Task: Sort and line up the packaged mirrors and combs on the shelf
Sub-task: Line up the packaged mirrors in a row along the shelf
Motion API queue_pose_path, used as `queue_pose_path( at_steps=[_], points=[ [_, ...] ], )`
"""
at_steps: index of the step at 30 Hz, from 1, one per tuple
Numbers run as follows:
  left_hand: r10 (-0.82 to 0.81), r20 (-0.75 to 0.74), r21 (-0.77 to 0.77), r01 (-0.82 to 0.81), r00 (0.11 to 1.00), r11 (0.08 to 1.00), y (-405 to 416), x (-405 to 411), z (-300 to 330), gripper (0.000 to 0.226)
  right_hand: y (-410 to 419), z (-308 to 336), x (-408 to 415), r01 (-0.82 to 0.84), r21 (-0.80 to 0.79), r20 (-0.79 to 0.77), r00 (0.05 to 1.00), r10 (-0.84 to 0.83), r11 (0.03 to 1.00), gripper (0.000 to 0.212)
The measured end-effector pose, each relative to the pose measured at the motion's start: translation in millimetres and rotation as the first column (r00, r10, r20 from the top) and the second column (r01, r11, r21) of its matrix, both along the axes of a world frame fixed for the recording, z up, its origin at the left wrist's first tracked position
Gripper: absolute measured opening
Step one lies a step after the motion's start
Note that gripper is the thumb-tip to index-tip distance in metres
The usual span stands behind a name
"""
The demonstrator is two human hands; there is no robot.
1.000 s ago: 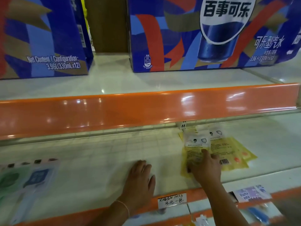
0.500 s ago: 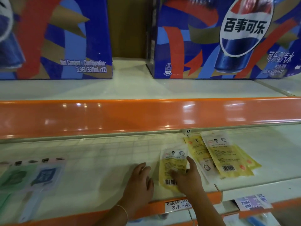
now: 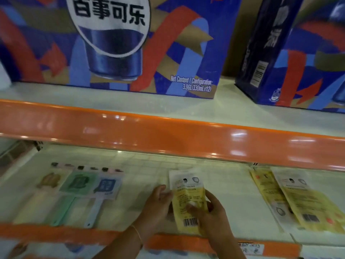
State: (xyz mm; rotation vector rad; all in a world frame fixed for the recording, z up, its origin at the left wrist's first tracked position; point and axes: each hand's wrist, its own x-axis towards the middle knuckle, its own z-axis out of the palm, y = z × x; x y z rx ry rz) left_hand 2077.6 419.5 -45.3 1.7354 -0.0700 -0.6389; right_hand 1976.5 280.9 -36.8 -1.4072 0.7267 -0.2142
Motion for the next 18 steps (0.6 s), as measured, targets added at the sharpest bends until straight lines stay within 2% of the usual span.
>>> queue_pose_path(
  at_steps=[2, 3, 6, 10, 14, 16, 18],
  points=[
    [0.049, -0.151, -0.086, -0.062, 0.987, 0.994, 10.1, 9.2, -2.1, 0.041, 14.8, 0.9, 4.3, -0.056, -0.012, 0.023, 0.998, 0.057, 0.998, 0.062],
    [0.062, -0.183, -0.118, -0.085, 0.981, 0.989, 17.6, 13.2, -2.1, 0.037, 22.3, 0.1, 7.3, -0.084, -0.037, 0.028, 0.996, 0.085, 0.996, 0.057],
    [0.073, -0.1, -0.062, -0.08, 0.992, 0.995, 32.0, 19.3, 1.1, 0.016, 36.0, 2.4, 10.3, -0.124, -0.114, 0.019, 0.992, 0.127, 0.986, 0.038],
    [0.143, -0.042, -0.055, -0.145, 0.989, 0.988, 50.3, 25.5, -0.6, 0.013, 51.5, 4.2, 17.7, -0.133, -0.224, -0.062, 0.991, 0.122, 0.965, 0.035],
    [0.168, -0.044, -0.124, -0.172, 0.985, 0.977, 64.9, 30.0, -4.4, 0.011, 66.0, 0.5, 25.4, -0.151, -0.394, -0.162, 0.982, 0.094, 0.907, 0.04],
    [0.175, -0.034, -0.164, -0.178, 0.984, 0.97, 70.4, 29.7, -4.8, 0.01, 77.1, 4.7, 30.1, -0.194, -0.457, -0.169, 0.977, 0.13, 0.868, 0.027],
    [0.172, 0.011, -0.204, -0.166, 0.985, 0.965, 73.5, 27.5, -1.1, 0.009, 87.7, 10.5, 34.7, -0.226, -0.442, -0.131, 0.974, 0.186, 0.868, 0.016]
  ],
)
